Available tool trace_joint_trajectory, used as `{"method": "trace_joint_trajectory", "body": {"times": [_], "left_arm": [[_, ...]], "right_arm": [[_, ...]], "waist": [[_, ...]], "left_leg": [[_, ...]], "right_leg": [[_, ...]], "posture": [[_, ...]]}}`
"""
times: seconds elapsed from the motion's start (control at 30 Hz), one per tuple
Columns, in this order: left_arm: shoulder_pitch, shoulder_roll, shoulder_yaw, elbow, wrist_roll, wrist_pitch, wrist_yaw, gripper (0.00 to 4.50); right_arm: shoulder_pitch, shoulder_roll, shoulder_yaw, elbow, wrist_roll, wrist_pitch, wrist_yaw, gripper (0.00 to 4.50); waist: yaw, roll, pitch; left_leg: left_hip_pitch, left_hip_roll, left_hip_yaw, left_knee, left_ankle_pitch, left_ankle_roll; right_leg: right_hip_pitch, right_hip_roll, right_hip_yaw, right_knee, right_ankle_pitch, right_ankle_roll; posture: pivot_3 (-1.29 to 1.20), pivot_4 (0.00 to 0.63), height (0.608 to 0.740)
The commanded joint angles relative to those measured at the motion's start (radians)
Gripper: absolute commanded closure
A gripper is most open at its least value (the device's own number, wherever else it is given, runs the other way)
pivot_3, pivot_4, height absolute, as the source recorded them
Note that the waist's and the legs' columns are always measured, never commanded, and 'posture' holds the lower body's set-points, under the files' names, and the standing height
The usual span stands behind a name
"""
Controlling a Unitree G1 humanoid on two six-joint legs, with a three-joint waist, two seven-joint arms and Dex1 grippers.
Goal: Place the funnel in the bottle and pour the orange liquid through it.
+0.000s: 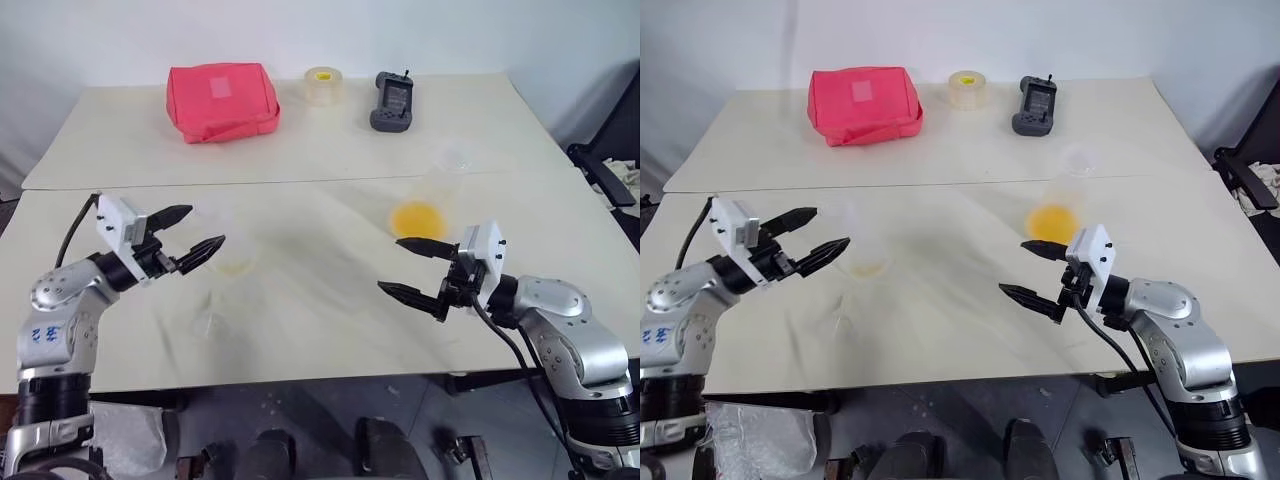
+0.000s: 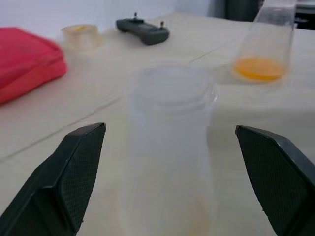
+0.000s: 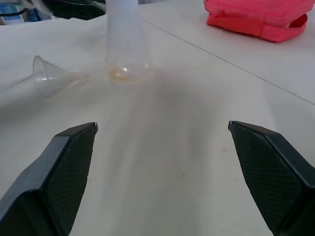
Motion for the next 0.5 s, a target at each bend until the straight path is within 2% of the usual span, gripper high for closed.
{"method": "trace_joint_trajectory", "body": {"times": [0.03,0.07,0.17,0.33,0.5], "left_arm": [[-0.061,-0.011,-0.012,0.075,0.025,-0.057,-0.019,0.00],[-0.076,-0.011,-0.023,0.095,0.033,-0.063,-0.025,0.00],[-0.091,-0.018,-0.030,0.120,0.033,-0.078,-0.047,0.59],[-0.114,-0.017,-0.027,0.136,0.023,-0.087,-0.072,2.15],[-0.172,-0.017,-0.042,0.144,0.000,-0.079,-0.146,2.20]], "right_arm": [[0.005,0.002,-0.017,-0.052,0.021,-0.001,-0.018,0.02],[0.007,0.002,-0.018,-0.055,0.021,0.000,-0.021,0.02],[0.014,-0.004,-0.023,-0.064,0.022,-0.003,-0.028,0.00],[0.015,-0.011,-0.037,-0.080,0.043,0.009,-0.038,0.00],[0.006,-0.022,-0.043,-0.090,0.059,0.027,-0.032,0.00]], "waist": [[-0.001,0.000,0.000],[-0.001,0.000,0.000],[-0.002,0.000,0.000],[0.000,0.000,0.000],[0.002,0.000,0.000]], "left_leg": [[0.000,0.000,0.000,0.000,0.000,0.000],[0.000,-0.001,0.000,0.000,0.000,0.000],[0.000,-0.001,0.001,0.000,0.000,0.000],[0.000,0.000,0.001,0.001,0.000,0.000],[0.000,0.000,0.001,0.002,0.000,0.000]], "right_leg": [[0.000,0.000,0.000,0.000,0.000,0.000],[0.000,0.000,0.000,0.000,0.000,0.000],[0.000,0.001,0.000,0.001,0.000,0.000],[-0.001,0.001,0.000,0.000,0.000,0.000],[-0.001,0.001,0.000,0.001,0.000,0.000]], "posture": [[0.00,0.150,0.740],[0.00,0.150,0.740],[0.00,0.150,0.740],[0.00,0.150,0.740],[0.00,0.150,0.740]]}}
